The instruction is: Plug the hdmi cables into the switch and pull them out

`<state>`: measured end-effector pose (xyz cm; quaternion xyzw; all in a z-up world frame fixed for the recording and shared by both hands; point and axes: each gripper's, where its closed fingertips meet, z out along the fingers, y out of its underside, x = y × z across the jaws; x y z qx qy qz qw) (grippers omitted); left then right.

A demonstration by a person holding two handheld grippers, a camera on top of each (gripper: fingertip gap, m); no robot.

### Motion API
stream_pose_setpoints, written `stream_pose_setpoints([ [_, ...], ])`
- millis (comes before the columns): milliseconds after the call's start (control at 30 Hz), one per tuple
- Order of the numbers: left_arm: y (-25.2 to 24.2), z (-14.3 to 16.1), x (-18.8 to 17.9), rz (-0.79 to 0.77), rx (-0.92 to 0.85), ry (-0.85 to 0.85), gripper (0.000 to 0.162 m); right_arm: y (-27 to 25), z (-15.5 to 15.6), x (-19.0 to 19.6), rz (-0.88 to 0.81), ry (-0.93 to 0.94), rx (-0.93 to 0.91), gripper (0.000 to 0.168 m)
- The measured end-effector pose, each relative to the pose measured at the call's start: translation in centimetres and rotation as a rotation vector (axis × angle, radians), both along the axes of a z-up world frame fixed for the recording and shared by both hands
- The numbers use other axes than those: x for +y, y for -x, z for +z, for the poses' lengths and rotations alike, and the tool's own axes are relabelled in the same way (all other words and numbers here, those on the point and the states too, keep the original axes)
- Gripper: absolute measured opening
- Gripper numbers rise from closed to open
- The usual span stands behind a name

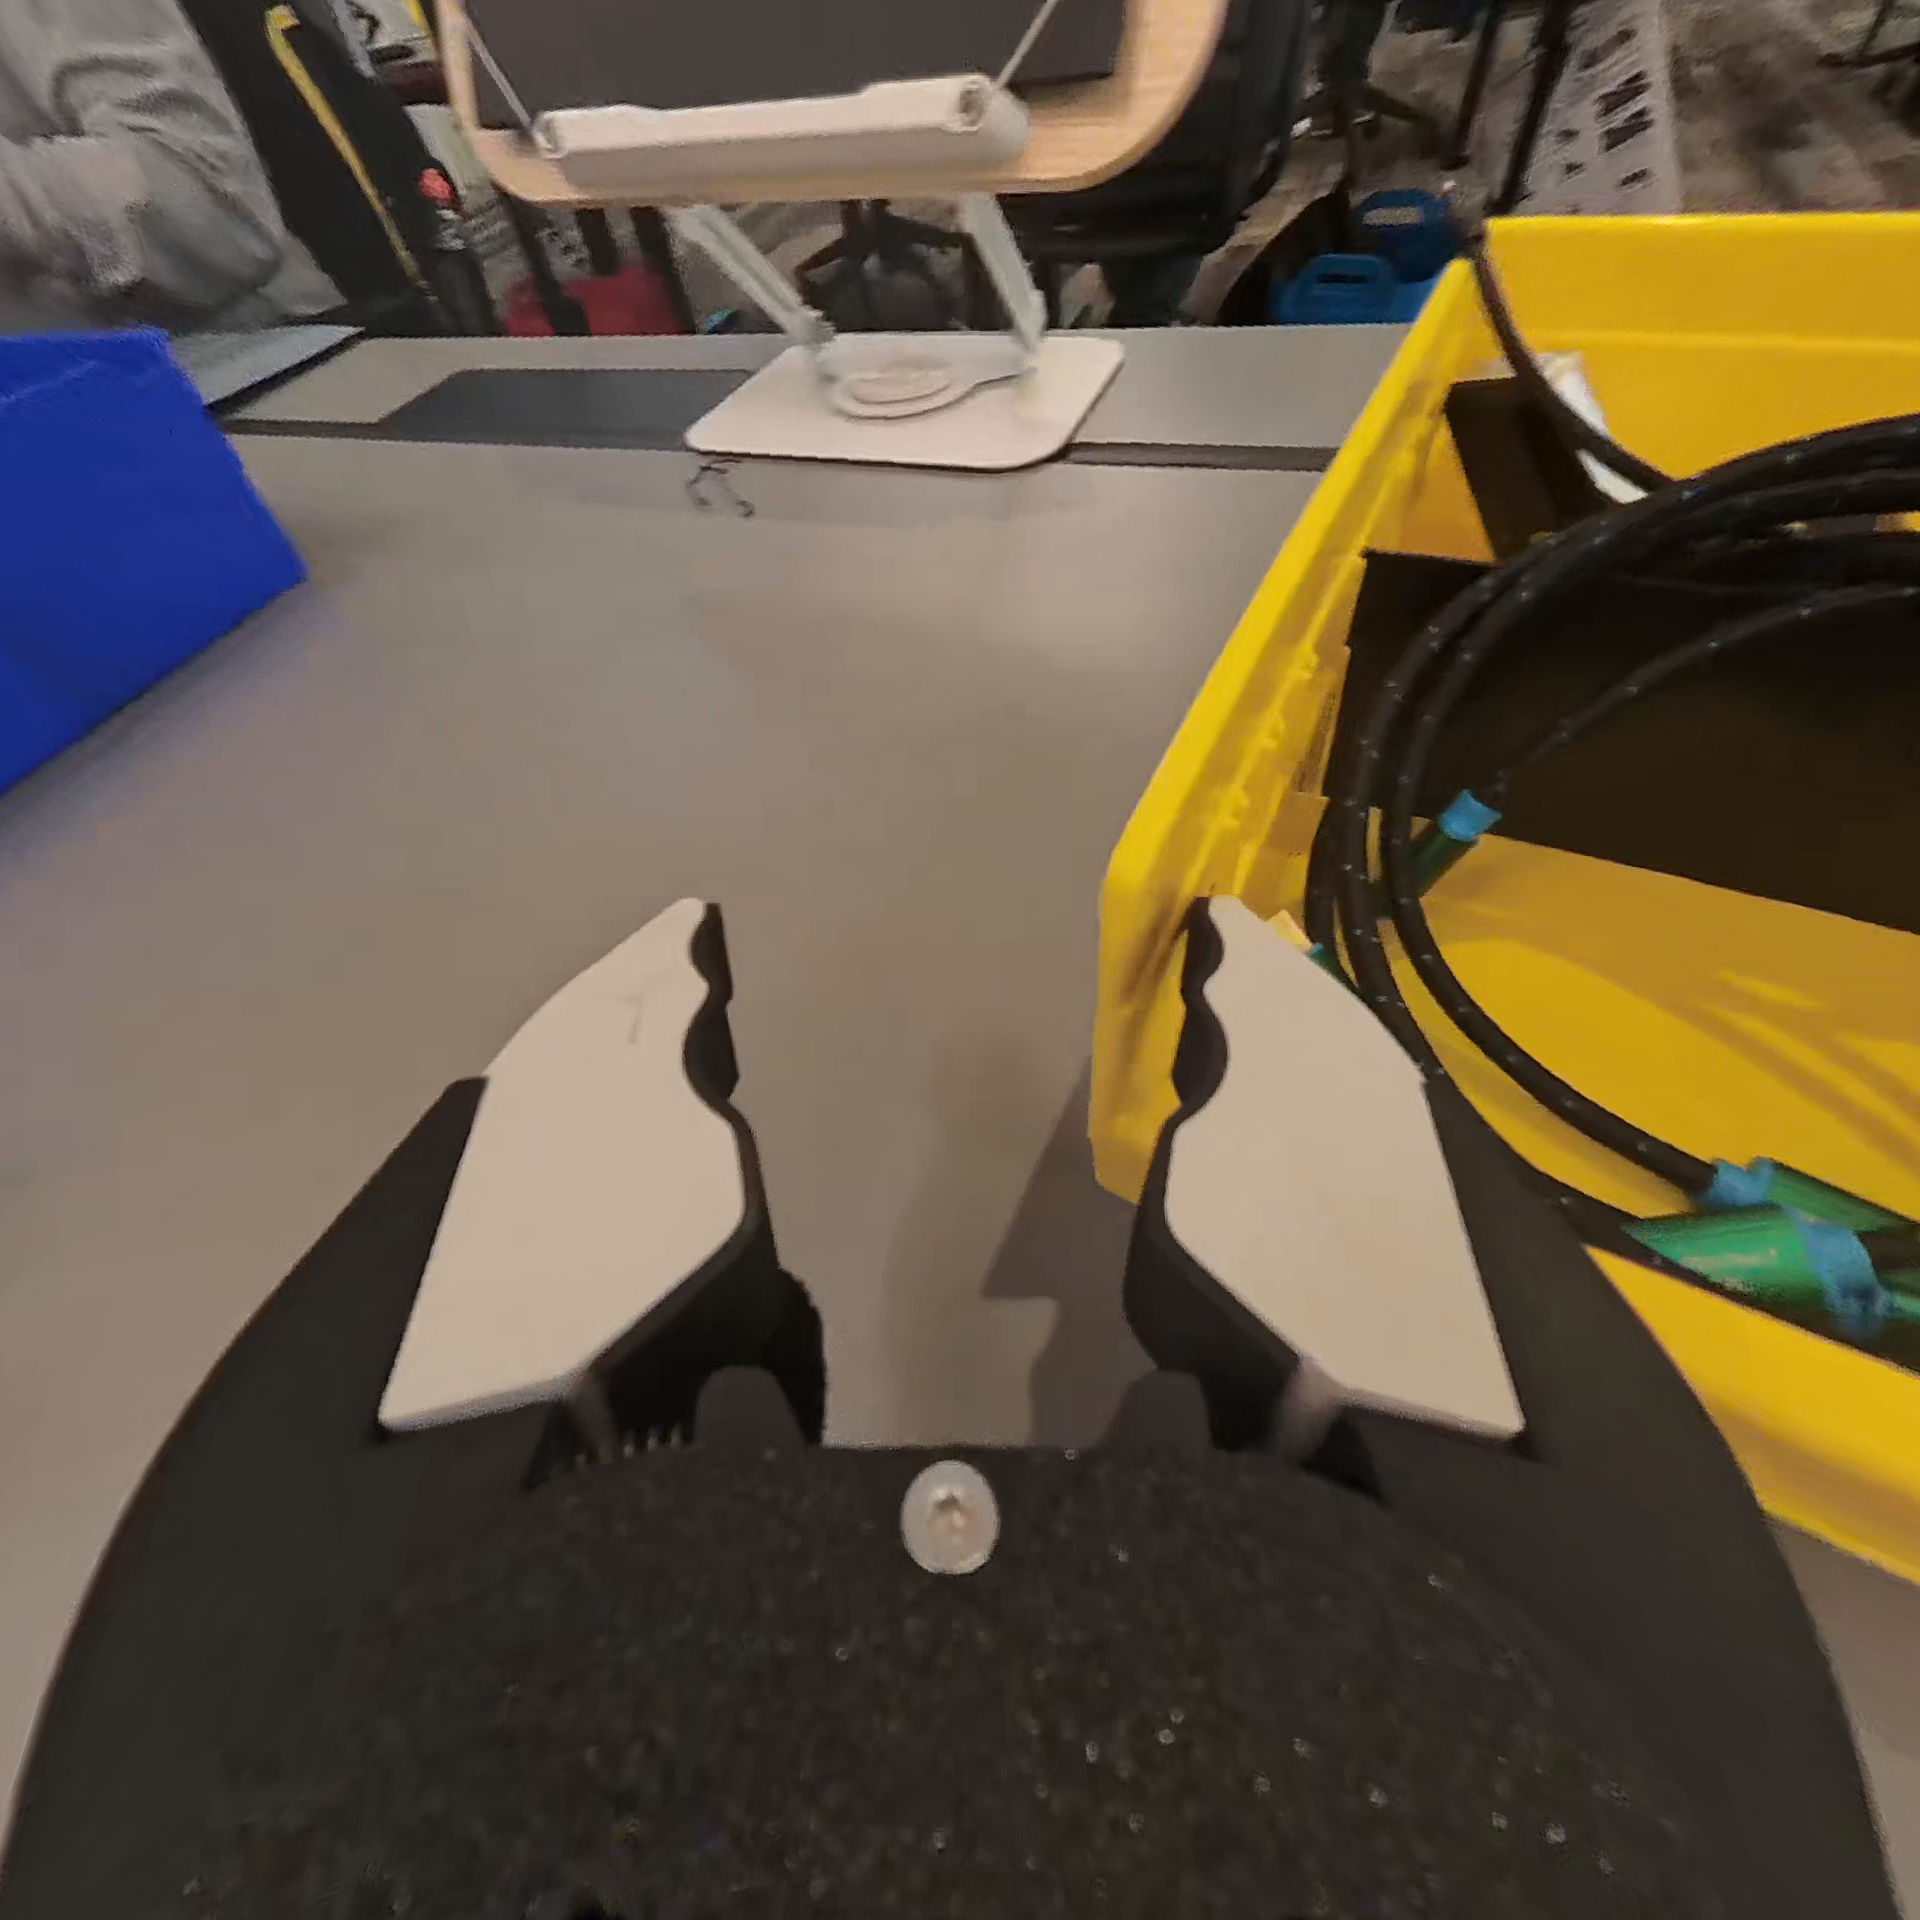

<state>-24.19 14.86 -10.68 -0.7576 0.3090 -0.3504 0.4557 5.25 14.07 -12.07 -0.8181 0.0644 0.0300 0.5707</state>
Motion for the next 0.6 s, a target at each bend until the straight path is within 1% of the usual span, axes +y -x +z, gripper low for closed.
stream_pose_setpoints([
  [67, -5.1, -0.7, -1.5, -0.080, 0.024, 0.020, 0.056, 1.3, 0.1, -0.2, 0.051, 0.011, 0.005, 0.077],
  [100, -7.7, -1.1, -2.0, -0.109, 0.038, 0.014, 0.057, 1.6, 0.3, -0.5, 0.060, 0.012, -0.004, 0.065],
  [133, -10.2, -1.4, -2.4, -0.128, 0.049, -0.003, 0.057, 1.2, 0.8, -1.0, 0.042, 0.003, -0.029, 0.058],
  [167, -12.8, -1.7, -2.5, -0.140, 0.057, -0.023, 0.057, 0.4, 1.7, -1.8, 0.010, -0.016, -0.051, 0.059],
  [233, -17.6, -2.1, -2.6, -0.156, 0.052, -0.045, 0.057, -2.0, 3.5, -4.1, -0.069, -0.050, -0.067, 0.058],
  [333, -23.5, -2.2, -2.4, -0.169, 0.045, -0.044, 0.057, -8.6, 5.4, -8.7, -0.273, -0.089, -0.081, 0.055],
  [400, -26.5, -1.6, -2.1, -0.176, 0.021, -0.070, 0.057, -13.2, 4.9, -11.7, -0.396, -0.058, -0.065, 0.049],
  [467, -28.4, -1.3, -1.4, -0.155, 0.036, -0.094, 0.056, -15.9, 4.4, -13.5, -0.440, -0.046, -0.016, 0.048],
  [533, -30.0, -1.2, -1.0, -0.163, 0.027, -0.100, 0.056, -17.6, 3.9, -14.4, -0.479, -0.063, 0.033, 0.045],
  [600, -31.3, -1.4, -0.6, -0.162, 0.031, -0.103, 0.053, -18.2, 2.7, -14.1, -0.494, -0.043, 0.056, 0.042],
])
